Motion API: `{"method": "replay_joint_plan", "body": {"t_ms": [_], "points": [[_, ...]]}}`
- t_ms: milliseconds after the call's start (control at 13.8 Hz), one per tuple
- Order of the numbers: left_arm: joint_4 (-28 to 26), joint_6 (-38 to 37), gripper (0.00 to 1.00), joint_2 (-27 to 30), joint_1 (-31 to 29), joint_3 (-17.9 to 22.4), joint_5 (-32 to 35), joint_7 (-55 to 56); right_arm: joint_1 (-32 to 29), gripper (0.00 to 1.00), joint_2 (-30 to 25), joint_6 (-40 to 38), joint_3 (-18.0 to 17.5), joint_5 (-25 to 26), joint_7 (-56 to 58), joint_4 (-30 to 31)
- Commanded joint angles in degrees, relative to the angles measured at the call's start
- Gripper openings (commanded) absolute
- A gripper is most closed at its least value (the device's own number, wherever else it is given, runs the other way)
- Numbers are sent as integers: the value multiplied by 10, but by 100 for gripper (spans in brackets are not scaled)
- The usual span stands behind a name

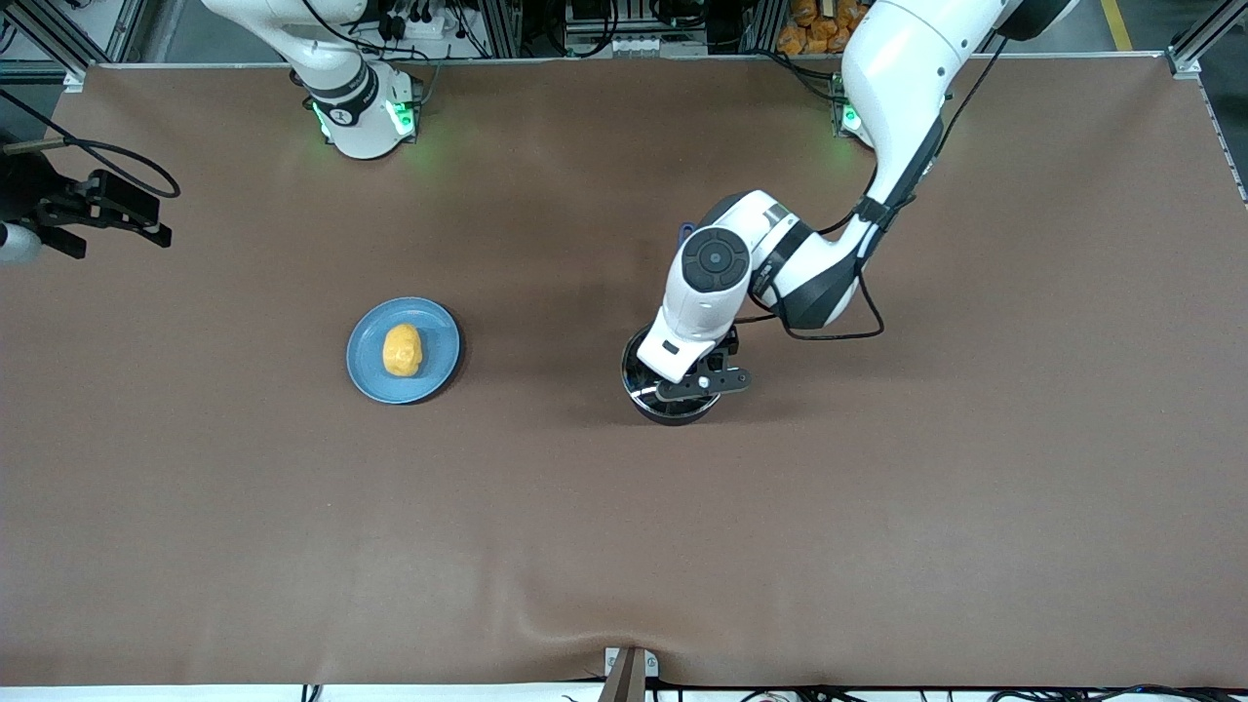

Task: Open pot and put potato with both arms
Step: 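Lift the glass lid with the left gripper while the right gripper reaches out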

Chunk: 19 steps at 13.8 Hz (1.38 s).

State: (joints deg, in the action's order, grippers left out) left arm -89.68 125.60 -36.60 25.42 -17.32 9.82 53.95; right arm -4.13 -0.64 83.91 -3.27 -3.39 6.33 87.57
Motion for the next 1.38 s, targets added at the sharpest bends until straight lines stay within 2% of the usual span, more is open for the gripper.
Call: {"method": "replay_joint_plan", "body": {"t_ms": [0, 218, 290, 580, 798, 1015, 1160, 1305], "points": [[20, -1, 80, -10, 14, 7, 18, 31, -6, 100, 4, -10, -2, -7, 3, -12], [20, -1, 14, -8, 13, 7, 18, 48, -9, 100, 6, -11, -2, -7, 4, -11], [20, -1, 1, -6, 13, 7, 18, 49, -8, 100, 9, -10, -2, -6, 6, -11], [21, -32, 0, 43, -1, 7, 12, 51, -11, 100, 28, -4, -1, -6, 6, -13], [11, -75, 0, 102, -52, 0, 5, 41, -5, 100, 57, -9, -2, 2, 4, -12], [-50, -79, 0, 167, -110, -2, -19, -20, 10, 100, 73, 1, -4, -1, -35, 9], [-109, -79, 0, 221, -167, -9, -62, -111, 28, 100, 77, 57, -5, -6, -58, 39], [-181, -79, 0, 273, -221, -9, -93, -223, 32, 100, 106, 82, -5, -18, -47, 47]]}}
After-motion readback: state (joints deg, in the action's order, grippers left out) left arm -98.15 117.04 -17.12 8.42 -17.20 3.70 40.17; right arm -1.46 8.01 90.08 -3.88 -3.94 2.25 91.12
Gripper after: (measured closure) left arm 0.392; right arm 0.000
